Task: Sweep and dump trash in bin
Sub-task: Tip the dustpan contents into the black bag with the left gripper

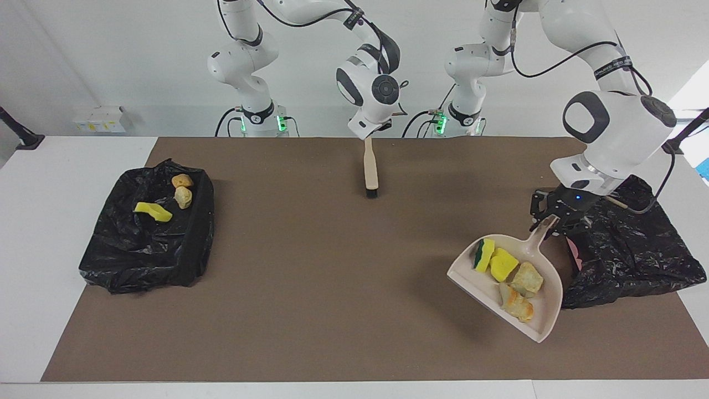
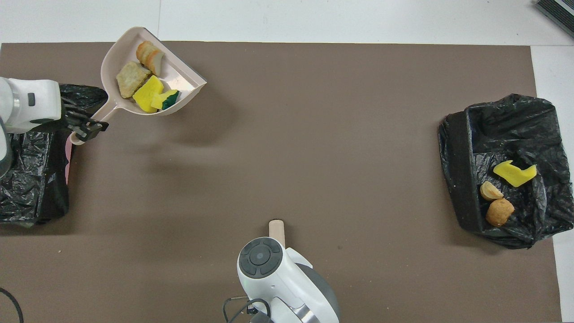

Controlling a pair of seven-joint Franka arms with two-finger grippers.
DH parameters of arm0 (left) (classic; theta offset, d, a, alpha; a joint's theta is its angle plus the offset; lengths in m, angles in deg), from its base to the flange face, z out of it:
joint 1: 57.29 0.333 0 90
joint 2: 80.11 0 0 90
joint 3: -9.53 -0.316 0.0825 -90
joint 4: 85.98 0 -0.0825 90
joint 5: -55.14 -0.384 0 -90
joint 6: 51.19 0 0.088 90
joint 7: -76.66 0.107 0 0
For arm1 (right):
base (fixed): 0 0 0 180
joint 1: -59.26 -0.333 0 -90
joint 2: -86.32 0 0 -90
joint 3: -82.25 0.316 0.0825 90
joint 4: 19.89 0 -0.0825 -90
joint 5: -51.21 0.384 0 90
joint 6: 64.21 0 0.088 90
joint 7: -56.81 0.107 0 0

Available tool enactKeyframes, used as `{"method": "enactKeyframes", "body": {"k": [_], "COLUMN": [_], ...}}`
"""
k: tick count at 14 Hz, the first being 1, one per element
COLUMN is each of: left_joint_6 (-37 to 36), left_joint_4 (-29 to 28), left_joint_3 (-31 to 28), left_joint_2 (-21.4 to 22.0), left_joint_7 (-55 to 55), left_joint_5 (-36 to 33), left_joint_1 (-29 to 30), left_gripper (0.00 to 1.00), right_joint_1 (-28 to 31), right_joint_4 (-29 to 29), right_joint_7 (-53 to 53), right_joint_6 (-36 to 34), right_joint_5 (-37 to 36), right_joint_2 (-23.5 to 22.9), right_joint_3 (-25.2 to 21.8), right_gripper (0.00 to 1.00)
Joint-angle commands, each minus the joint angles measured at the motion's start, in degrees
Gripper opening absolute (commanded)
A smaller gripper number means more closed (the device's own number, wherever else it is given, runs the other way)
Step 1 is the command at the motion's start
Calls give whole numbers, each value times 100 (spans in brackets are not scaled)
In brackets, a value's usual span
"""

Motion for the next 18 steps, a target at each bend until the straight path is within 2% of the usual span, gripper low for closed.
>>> {"method": "enactKeyframes", "body": {"k": [1,4,7,9,10,11,14,15,16,18], "left_joint_6": [-556,-751,-918,-1128,-1216,-1269,-1340,-1366,-1340,-1200], "left_joint_4": [225,392,516,691,744,779,1261,1454,1648,2104], "left_joint_3": [-58,-58,-58,-67,-67,-67,-67,-67,-67,-67], "left_joint_2": [48,21,4,-23,-32,-49,-294,-400,-514,-769], "left_joint_7": [198,1374,2307,2790,3123,3483,4338,4496,4881,5760], "left_joint_5": [-217,-218,-226,-235,-348,-532,-1357,-1613,-1850,-2150], "left_joint_1": [392,998,1491,1824,2000,2176,2450,2476,2529,2547], "left_gripper": [0,0,0,0,0,0,0,0,0,0], "right_joint_1": [23,-21,-13,14,40,75,373,513,732,1356], "right_joint_4": [-245,-887,-862,-775,-739,-678,-239,-134,-28,288], "right_joint_7": [-145,-172,-215,-242,-242,-242,-216,-207,-233,-251], "right_joint_6": [-28,639,641,571,562,553,570,623,649,650], "right_joint_5": [-59,-59,-59,-59,-59,-67,-76,-76,-94,-347], "right_joint_2": [160,424,398,355,328,267,38,38,81,117], "right_joint_3": [-7,-7,-7,-7,-16,-25,-33,-51,-68,-69], "right_gripper": [0,0,2,16,32,44,65,80,84,100]}}
